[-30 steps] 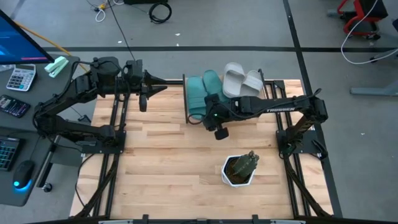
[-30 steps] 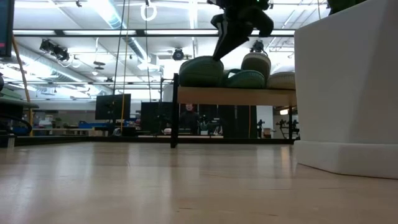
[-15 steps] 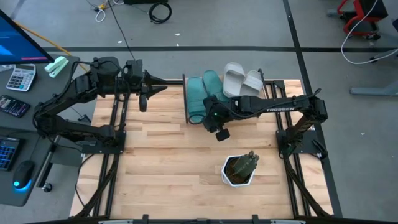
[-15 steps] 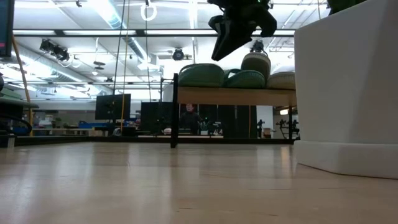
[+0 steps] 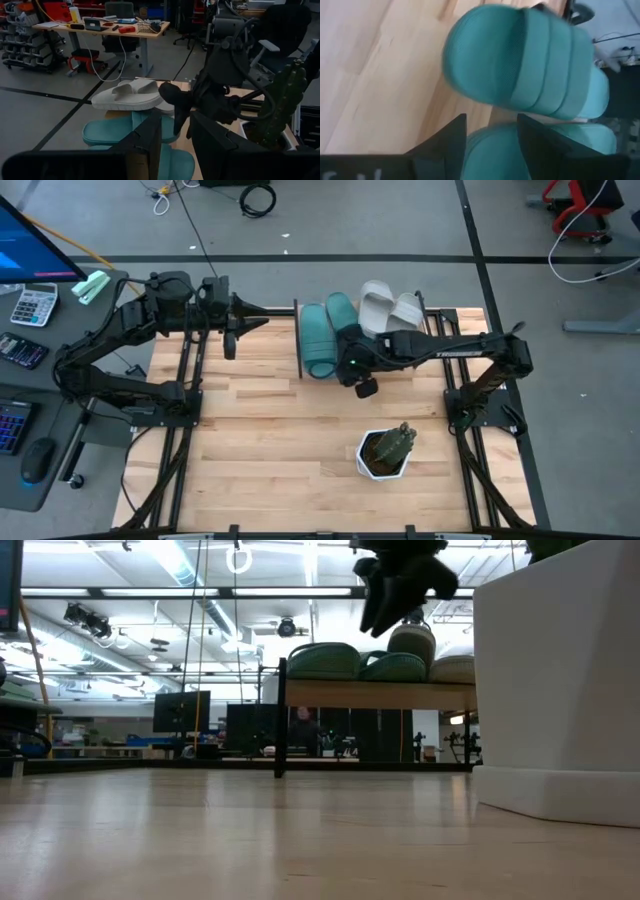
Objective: Pick and place slides into the shelf
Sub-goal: Adjust the slippers on the shelf
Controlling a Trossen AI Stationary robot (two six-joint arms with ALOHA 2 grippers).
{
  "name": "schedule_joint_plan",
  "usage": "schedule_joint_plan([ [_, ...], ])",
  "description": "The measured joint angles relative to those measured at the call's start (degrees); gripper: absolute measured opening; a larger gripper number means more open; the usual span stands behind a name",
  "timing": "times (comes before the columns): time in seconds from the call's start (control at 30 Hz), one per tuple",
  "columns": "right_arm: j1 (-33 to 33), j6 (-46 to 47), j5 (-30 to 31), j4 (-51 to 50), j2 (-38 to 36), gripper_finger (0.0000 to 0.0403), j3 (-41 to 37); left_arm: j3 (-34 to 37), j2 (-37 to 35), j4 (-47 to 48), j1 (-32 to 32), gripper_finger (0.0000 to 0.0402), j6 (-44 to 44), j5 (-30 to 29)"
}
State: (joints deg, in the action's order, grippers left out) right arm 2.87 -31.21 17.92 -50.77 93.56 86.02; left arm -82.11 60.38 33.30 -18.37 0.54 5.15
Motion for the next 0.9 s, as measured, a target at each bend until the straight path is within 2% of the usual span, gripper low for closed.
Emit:
schedule_joint_plan([
  [0.27, 0.0, 0.1, -0.4, -4.3, -0.2, 0.0173, -0.4, 0.0, 0.0, 0.0, 0.0, 0.0107, 0.4, 0.0],
  [0.47, 0.0, 0.2, 0.0, -4.7, -0.2, 0.0182, -2.0, 0.0, 0.0, 0.0, 0.0, 0.0107, 0.5, 0.0],
  [0.9, 1.1, 0.7, 4.1, -4.1, -0.1, 0.0179, -7.7, 0.0, 0.0, 0.0, 0.0, 0.0107, 0.6, 0.0],
])
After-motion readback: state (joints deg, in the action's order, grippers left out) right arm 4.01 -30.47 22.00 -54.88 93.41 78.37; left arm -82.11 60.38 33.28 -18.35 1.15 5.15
